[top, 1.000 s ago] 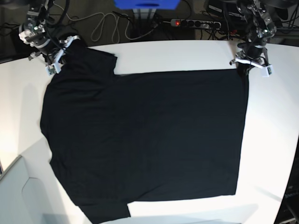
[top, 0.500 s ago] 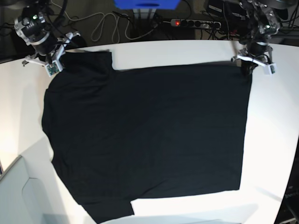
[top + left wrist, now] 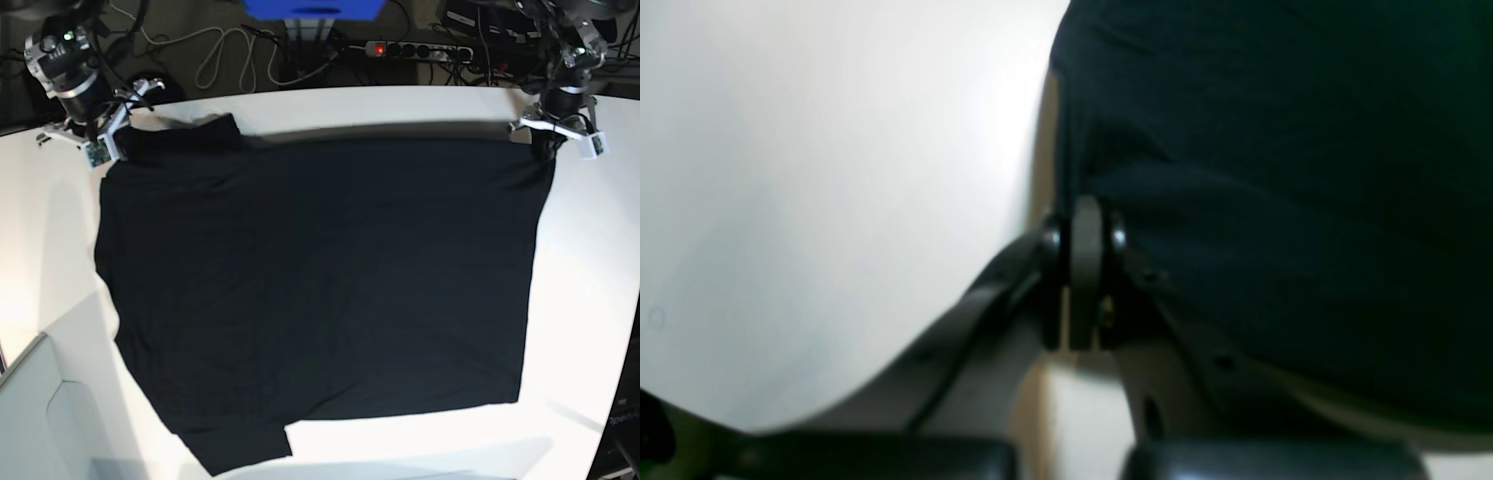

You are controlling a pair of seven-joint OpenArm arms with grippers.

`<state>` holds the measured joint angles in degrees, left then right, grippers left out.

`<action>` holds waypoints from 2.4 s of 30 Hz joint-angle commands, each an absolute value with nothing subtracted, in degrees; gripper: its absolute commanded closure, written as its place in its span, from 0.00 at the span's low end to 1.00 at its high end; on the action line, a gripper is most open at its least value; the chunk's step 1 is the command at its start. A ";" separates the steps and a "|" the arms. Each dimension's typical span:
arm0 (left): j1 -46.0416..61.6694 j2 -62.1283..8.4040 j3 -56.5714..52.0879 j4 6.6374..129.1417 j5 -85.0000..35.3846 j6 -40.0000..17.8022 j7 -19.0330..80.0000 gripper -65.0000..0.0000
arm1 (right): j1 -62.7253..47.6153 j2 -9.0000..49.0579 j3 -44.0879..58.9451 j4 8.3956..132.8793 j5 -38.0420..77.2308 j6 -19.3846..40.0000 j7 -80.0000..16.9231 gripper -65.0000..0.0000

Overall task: Fold the T-shirt properly
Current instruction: 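Lift the shoulders with both grippers and pull them toward the hem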

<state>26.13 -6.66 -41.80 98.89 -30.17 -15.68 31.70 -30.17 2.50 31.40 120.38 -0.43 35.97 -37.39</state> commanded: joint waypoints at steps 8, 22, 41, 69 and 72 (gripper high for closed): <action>20.00 -8.57 -41.80 99.21 -30.81 -15.78 30.11 1.00 | -20.53 3.30 25.89 117.76 -0.13 37.49 -39.52 1.00; 6.37 -8.57 -41.71 92.26 -23.08 -15.69 30.20 1.00 | 3.38 7.60 25.89 101.67 -0.22 37.49 -48.04 1.00; 1.71 -10.68 -38.20 88.31 -23.08 -15.69 30.20 1.00 | 22.99 9.36 16.04 81.54 -3.47 37.58 -42.42 1.00; -12.53 -11.47 -38.20 75.38 -23.08 -15.69 30.11 1.00 | 23.43 14.02 16.13 74.15 -3.47 37.58 -38.81 1.00; -13.14 -11.82 -38.20 73.63 -23.08 -15.69 30.11 1.00 | 23.69 14.20 16.13 74.15 -3.47 37.58 -38.81 1.00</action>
